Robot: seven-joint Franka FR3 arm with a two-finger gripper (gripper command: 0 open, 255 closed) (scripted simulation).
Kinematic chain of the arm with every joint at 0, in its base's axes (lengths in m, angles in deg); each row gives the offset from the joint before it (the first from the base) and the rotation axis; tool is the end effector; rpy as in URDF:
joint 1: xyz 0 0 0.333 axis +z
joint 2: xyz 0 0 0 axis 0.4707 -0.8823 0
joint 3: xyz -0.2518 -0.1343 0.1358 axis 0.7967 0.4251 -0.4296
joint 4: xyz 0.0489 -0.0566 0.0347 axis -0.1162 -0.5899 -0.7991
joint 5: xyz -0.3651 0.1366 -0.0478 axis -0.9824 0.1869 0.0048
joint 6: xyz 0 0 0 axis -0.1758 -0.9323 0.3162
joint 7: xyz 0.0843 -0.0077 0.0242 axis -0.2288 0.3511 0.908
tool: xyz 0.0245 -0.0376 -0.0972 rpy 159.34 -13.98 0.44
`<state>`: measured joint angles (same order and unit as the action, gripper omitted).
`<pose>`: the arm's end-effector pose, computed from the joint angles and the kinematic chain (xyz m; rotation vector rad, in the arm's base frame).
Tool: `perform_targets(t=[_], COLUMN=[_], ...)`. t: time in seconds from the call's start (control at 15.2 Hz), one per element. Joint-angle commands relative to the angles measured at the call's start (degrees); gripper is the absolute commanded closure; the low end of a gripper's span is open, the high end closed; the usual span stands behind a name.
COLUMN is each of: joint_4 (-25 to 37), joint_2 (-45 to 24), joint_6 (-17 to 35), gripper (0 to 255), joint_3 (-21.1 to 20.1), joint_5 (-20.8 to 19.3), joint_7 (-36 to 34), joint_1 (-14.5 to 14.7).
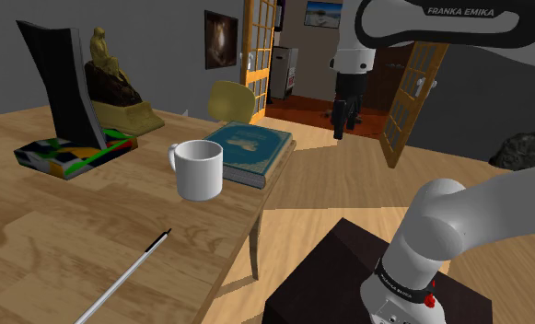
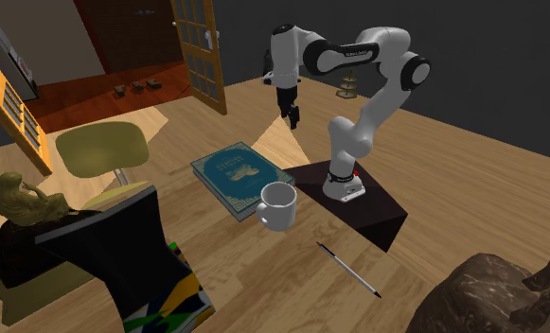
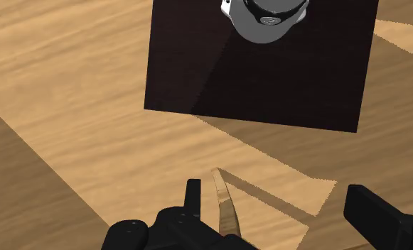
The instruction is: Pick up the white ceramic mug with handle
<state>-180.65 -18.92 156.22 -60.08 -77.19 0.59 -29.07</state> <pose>0.2899 -0.0310 0.5801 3.0710 0.0976 -0.1833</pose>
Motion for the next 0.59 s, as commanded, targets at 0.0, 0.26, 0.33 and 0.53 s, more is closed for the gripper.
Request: perform_targets(t=[0.0, 0.26, 0.33, 0.53], joint_4=[0.00, 1.51, 2.05, 4.05], joint_2=[0.00, -3.30, -4.27, -7.50], joint_6=[0.00, 2.26, 2.86, 4.70], gripper=[0, 0, 0, 0], joint_3=[0.00, -4.33, -5.39, -8.51], joint_5=[0.00, 4.16, 5.10, 7.64], joint_7=[0.00, -5.54, -6.89, -10.89], joint_1=[0.00, 1.57, 1.94, 2.91])
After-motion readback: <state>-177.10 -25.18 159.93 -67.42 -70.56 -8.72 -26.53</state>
